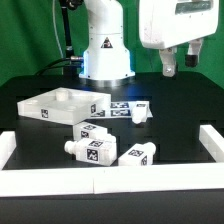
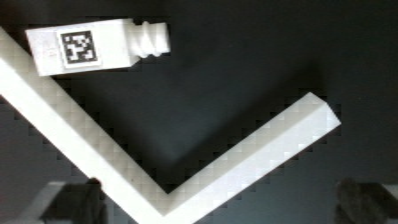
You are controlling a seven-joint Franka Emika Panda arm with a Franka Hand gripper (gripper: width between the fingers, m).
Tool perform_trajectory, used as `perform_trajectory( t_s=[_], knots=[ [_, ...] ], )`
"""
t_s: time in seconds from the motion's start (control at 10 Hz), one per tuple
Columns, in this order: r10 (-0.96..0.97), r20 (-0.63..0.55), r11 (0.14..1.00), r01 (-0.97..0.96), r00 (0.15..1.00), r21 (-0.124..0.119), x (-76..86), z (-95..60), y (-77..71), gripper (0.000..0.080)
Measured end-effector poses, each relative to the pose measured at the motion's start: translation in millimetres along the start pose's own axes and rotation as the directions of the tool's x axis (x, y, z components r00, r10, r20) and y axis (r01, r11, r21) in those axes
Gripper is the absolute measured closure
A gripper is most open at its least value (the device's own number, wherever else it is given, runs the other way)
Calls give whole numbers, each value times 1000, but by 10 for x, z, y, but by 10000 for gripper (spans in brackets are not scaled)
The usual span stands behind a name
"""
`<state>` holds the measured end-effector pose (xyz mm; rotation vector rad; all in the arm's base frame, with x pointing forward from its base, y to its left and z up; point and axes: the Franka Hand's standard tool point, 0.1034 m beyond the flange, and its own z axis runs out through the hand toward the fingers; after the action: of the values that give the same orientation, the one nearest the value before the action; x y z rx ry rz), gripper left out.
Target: Assemble one leg
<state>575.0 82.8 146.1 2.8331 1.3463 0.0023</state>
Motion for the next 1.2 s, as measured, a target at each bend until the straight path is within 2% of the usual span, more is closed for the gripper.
perform_trajectory(
  t_s=[0.6, 0.8, 0.9, 1.0, 1.1, 1.2],
  knots=[
    [4, 1, 1000, -4, 1000, 1, -19, 7, 14, 150],
    [181, 6, 984, -181, 984, -5, -223, 22, 221, 150],
    [257, 9, 966, -257, 966, -4, -245, 41, 258, 150],
    [282, 15, 959, -282, 959, 15, -352, 88, 394, 150],
    [297, 7, 953, -297, 955, 54, -494, 110, 525, 150],
    [306, 10, 951, -306, 952, 45, -457, 100, 491, 150]
  ],
)
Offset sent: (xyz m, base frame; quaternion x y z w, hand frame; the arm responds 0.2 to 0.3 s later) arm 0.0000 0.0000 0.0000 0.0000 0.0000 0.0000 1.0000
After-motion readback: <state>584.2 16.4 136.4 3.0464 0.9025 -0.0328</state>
